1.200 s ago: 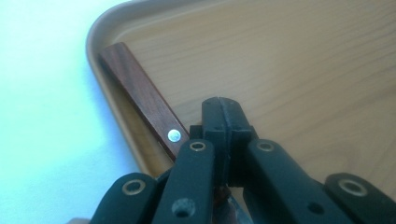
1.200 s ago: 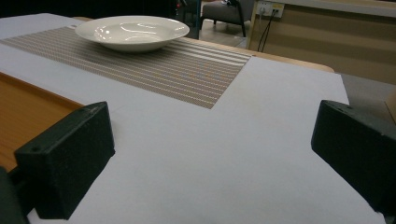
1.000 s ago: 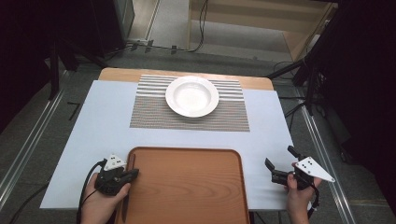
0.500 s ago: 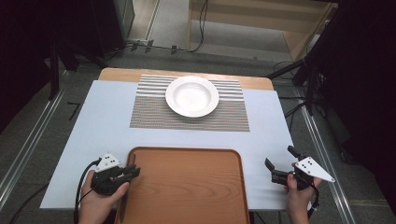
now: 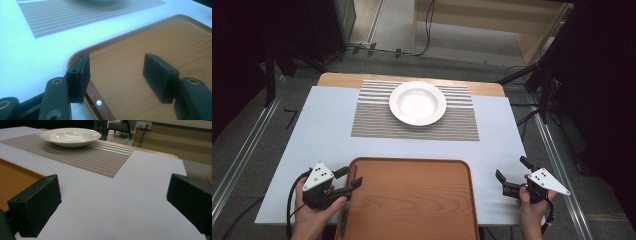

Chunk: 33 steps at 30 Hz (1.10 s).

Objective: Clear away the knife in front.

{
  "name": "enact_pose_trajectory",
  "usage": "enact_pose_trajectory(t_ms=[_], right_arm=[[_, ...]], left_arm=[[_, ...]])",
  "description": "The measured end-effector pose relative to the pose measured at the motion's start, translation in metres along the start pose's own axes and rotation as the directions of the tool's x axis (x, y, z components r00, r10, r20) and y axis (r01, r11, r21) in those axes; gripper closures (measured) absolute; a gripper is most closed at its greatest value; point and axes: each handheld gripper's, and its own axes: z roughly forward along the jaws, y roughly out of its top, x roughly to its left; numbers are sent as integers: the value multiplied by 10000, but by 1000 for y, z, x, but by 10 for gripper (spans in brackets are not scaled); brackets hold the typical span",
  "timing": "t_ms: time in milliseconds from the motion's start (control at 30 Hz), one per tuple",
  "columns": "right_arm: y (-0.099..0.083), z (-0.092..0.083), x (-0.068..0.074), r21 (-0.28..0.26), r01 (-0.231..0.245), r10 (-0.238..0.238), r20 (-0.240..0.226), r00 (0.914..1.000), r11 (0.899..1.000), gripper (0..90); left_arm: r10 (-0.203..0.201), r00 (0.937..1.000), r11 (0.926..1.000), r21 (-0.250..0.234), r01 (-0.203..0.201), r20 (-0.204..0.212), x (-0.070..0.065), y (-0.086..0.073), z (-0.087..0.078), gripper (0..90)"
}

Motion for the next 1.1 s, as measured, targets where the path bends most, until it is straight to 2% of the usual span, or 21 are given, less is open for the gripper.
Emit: enact_pose_trajectory(t_ms=[300, 400, 500, 667, 700, 800, 867, 967, 1100], right_arm=[[0, 0, 0, -3, -9, 9, 2, 10000, 10000, 0], [0, 0, 0, 4, -6, 6, 14, 10000, 10000, 0], [0, 0, 0, -1, -5, 5, 9, 10000, 10000, 0], [0, 0, 0, 0, 0, 0, 22, 10000, 10000, 0], [0, 0, 0, 4, -2, 2, 19, 10000, 10000, 0], [0, 0, 0, 6, 1, -1, 26, 10000, 10000, 0], [0, 0, 0, 11, 4, -4, 29, 10000, 10000, 0], [0, 0, 0, 8, 8, -8, 30, 10000, 10000, 0], [0, 0, 0, 13, 11, -11, 43, 10000, 10000, 0]], left_arm=[[-109, 9999, 9987, -503, 103, -122, 8, 3, -8, 253], [-150, 9998, 9979, -632, 143, -108, 10, 4, -10, 166], [-97, 9999, 9968, -800, 87, -122, 11, 4, -12, 128], [-22, 9999, 9940, -1092, 10, -110, 16, 5, -15, 96], [-29, 10000, 9936, -1130, 21, -72, 17, 5, -16, 67], [-128, 9999, 9907, -1356, 120, -50, 21, 4, -19, 54], [-76, 9999, 9875, -1576, 97, 136, 25, 3, -21, 9], [-16, 9999, 9834, -1816, -7, -122, 28, 2, -25, 8], [-66, 9996, 9803, -1973, 12, -267, 34, 1, -27, 0]])
